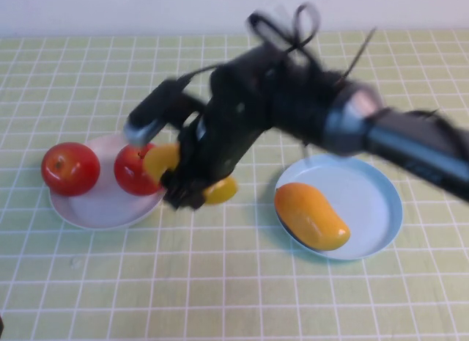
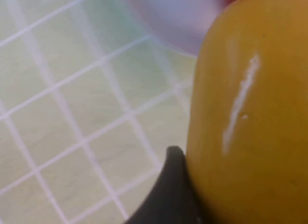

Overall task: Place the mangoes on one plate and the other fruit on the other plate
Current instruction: Put another type of fruit in the right plate

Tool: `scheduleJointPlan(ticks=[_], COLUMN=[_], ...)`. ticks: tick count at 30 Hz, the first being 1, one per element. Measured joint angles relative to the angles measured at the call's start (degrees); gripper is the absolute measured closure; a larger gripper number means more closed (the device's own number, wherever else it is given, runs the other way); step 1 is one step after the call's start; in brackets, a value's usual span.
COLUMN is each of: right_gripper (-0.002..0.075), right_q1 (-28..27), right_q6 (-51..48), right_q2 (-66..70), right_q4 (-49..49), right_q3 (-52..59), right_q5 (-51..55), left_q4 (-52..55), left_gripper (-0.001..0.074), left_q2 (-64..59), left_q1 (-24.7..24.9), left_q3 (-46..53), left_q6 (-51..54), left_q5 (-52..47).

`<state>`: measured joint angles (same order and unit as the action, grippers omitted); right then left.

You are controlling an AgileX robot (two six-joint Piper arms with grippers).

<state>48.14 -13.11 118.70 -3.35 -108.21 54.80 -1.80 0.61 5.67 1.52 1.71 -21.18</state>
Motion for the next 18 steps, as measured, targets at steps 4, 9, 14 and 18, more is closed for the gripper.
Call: scheduleJointPlan(ticks=[4, 9, 14, 18], right_gripper=[0.0179, 0.0179, 0.0179, 0.0179], right_q1=[-4.03, -9.71, -14.04, -16.57], right_q6=[14.69, 26.84, 30.22, 32.74], right_q2=[-6.55, -10.94, -11.20, -11.20], right_q4=[6.92, 12.40, 11.98, 11.75], right_q3=[2.62, 9.77, 16.75, 18.24], right_q5=[4.86, 10.53, 10.99, 10.99], left_q4=[0.00, 0.00, 0.00, 0.00], left_gripper=[0.0733, 0.0733, 0.0733, 0.0733], left_q2=[0.00, 0.00, 0.00, 0.00], left_q1=[0.00, 0.00, 0.00, 0.00], left_q3=[0.00, 0.00, 0.00, 0.00], left_q6=[0.00, 0.00, 0.00, 0.00], left_q5=[0.00, 0.00, 0.00, 0.00])
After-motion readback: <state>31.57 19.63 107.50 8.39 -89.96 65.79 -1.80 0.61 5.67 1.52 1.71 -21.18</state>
